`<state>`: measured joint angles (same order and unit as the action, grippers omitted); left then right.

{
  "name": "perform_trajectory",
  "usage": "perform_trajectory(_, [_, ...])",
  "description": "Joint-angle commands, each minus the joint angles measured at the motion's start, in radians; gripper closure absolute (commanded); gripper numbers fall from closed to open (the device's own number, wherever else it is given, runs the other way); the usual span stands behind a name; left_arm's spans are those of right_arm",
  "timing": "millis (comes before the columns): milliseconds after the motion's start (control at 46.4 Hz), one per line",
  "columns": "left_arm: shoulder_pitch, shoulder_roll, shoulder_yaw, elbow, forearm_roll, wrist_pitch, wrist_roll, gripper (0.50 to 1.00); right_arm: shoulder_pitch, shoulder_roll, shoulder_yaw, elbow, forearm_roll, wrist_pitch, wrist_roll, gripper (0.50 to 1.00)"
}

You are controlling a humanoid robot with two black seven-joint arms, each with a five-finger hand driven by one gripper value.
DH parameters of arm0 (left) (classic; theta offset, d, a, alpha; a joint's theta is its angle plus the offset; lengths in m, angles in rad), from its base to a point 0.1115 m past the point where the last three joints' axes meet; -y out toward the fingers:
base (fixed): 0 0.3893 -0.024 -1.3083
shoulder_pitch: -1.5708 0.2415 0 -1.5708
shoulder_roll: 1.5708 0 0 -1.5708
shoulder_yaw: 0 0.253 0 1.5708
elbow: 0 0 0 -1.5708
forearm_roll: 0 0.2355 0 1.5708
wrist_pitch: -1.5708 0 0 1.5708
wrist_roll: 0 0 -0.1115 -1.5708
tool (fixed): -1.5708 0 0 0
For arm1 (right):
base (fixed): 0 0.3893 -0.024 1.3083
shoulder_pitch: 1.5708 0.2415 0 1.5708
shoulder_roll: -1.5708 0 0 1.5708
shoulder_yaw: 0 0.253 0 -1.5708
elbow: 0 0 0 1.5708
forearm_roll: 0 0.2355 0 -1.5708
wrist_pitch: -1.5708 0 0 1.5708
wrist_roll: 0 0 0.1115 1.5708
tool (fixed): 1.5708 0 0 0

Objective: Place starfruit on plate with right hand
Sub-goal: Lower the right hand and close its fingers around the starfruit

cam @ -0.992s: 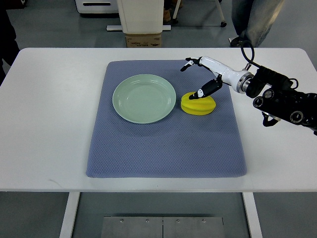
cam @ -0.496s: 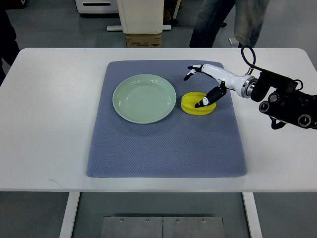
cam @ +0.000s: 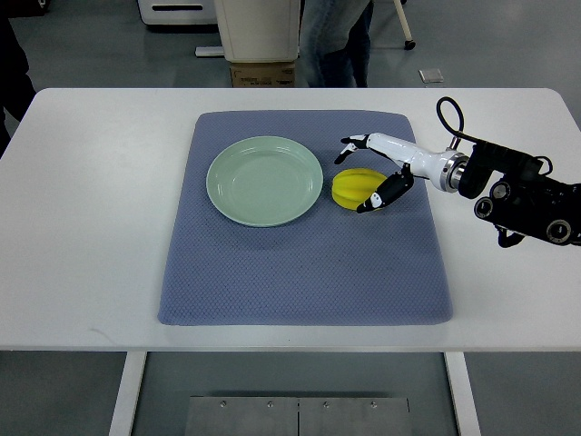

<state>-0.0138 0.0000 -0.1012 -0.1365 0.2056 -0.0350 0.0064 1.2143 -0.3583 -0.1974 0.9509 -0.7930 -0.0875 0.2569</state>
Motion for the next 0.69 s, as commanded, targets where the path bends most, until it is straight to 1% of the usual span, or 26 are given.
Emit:
perform_trajectory(0, [0.0, 0.0, 0.0, 0.0, 0.0, 0.0, 0.0, 0.5, -0.002, 0.002, 0.003, -0.004, 0.0, -0.001, -0.007, 0.502])
perform_trajectory(539, [0.0, 0.0, 0.0, 0.0, 0.0, 0.0, 0.0, 0.5, -0.048, 0.045, 0.012, -0.081, 0.002, -0.023, -0.01, 0.507])
perform_trajectory(668, [0.0, 0.0, 0.0, 0.0, 0.0, 0.0, 0.0, 0.5, -0.064, 0.052, 0.013, -0.089, 0.002, -0.055, -0.01, 0.507])
